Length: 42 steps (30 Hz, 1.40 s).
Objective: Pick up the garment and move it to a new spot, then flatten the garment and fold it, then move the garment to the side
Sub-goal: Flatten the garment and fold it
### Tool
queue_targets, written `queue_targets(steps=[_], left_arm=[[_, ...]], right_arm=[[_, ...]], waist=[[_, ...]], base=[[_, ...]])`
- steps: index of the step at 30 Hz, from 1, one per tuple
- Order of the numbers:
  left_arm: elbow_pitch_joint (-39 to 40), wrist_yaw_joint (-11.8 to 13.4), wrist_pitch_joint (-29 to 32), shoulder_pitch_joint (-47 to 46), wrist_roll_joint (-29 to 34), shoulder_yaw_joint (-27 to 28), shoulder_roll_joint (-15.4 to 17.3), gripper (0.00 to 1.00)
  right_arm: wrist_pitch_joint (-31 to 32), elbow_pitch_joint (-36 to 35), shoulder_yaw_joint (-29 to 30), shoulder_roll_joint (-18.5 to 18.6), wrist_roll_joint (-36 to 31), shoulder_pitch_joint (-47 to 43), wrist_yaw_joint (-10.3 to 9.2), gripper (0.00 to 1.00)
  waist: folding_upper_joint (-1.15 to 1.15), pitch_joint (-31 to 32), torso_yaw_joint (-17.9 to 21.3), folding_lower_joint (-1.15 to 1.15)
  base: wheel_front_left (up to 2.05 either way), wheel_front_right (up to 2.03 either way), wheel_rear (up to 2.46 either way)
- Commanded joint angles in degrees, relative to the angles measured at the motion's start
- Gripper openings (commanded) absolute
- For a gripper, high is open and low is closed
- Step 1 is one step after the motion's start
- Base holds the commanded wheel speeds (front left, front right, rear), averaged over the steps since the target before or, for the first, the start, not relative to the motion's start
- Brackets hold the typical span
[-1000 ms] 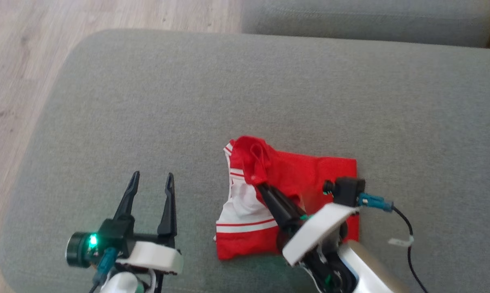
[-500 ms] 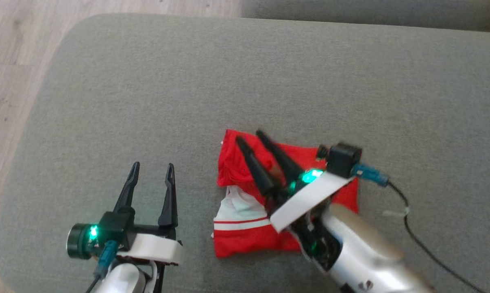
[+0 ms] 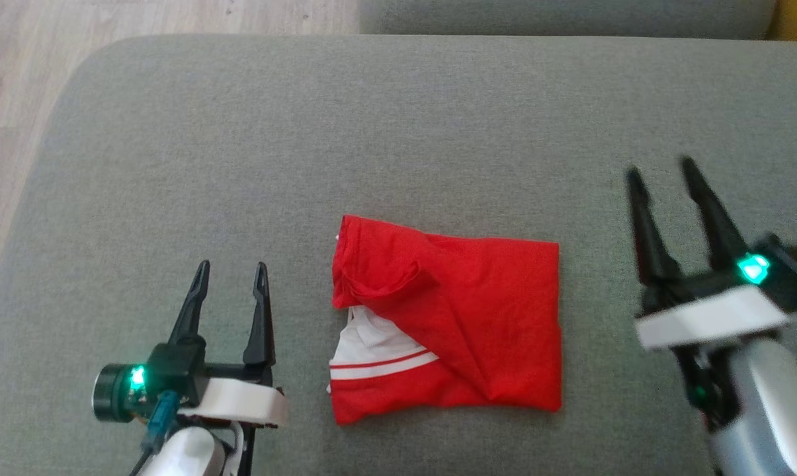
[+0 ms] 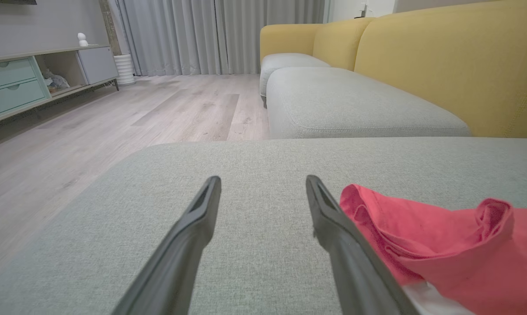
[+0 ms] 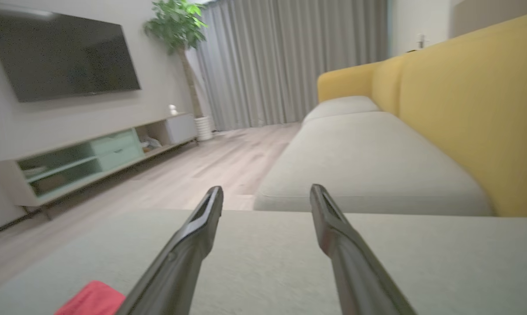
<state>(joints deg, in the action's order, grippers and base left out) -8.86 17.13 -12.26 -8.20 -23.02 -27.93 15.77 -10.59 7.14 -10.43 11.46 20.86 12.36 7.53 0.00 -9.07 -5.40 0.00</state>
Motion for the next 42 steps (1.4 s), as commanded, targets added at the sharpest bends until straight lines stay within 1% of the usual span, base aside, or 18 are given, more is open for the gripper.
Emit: queue_targets(steps=[1,5,9,17,26,27,28,29,31,32,38,42], left_arm=[[2.02,0.45,-0.39,-1.41,0.49,2.33,1.6,1.0],[2.74,0.8,0.14,-1.32,0.79,2.43,2.53,1.0],[3.41,1.1,0.74,-1.36,0.97,2.53,3.3,1.0],[4.32,1.56,1.56,-1.51,1.08,2.66,4.24,1.0],[4.75,1.89,1.91,-1.48,0.83,2.57,4.58,1.0],[4.77,1.86,1.87,-1.58,0.82,2.5,4.55,1.0],[4.77,1.82,1.86,-1.68,0.83,2.41,4.53,1.0],[4.77,1.77,1.84,-1.77,0.83,2.32,4.5,1.0],[4.71,1.62,1.81,-2.03,0.9,2.02,4.42,1.0],[4.57,1.49,1.71,-2.3,1.03,1.68,4.28,1.0],[3.91,1.25,1.11,-2.73,1.02,0.76,3.3,1.0],[3.22,0.84,0.72,-3.25,0.9,0.14,2.59,1.0]], right_arm=[[1.53,-4.56,1.83,-0.49,-2.21,-1.94,-0.04,1.0],[5.5,-11.77,7.73,-2.82,-6.1,-9.25,-0.04,1.0],[8.51,-16.89,9.89,-5.65,-6.59,-14.1,-0.04,1.0],[9.75,-19.83,10.02,-7.73,-6.26,-16.99,-0.04,1.0],[10.74,-20.25,10.26,-8.29,-6.51,-17.31,-0.04,1.0],[11.26,-19.86,10.16,-8.32,-6.07,-17.34,-0.04,0.74],[11.62,-19.3,9.99,-8.35,-5.43,-17.24,-0.04,0.04],[11.93,-18.38,9.69,-8.37,-5.07,-17.0,-0.04,0.0],[12.48,-15.67,8.21,-8.39,-4.19,-16.26,-0.04,0.0],[12.74,-11.99,5.23,-8.41,-3.26,-15.05,-0.04,0.0],[11.98,2.19,-7.65,-8.41,0.89,-9.21,-0.04,0.0],[10.75,11.72,-14.02,-8.48,4.77,-4.62,-0.04,0.0]], waist=[[0.0,0.01,0.39,0.0],[0.0,-0.28,1.13,0.0],[0.0,-0.49,1.86,0.0],[0.0,-0.63,2.54,0.0],[0.0,-0.43,2.64,0.0],[0.0,-0.41,2.5,0.0],[0.0,-0.36,2.34,0.0],[0.0,-0.31,2.15,0.0],[0.0,-0.22,1.59,0.0],[0.0,-0.17,0.96,0.0],[0.0,-0.35,-1.27,0.0],[0.0,-0.65,-3.03,0.0]], base=[[0.0,0.0,0.0],[0.0,0.0,0.0],[0.0,0.0,0.0],[0.0,0.0,0.0],[0.0,0.0,0.0],[0.0,0.0,0.0],[0.0,0.0,0.0],[0.0,0.0,0.0],[0.0,0.0,0.0],[0.0,0.0,0.0],[0.0,0.0,0.0],[0.0,0.0,0.0]])
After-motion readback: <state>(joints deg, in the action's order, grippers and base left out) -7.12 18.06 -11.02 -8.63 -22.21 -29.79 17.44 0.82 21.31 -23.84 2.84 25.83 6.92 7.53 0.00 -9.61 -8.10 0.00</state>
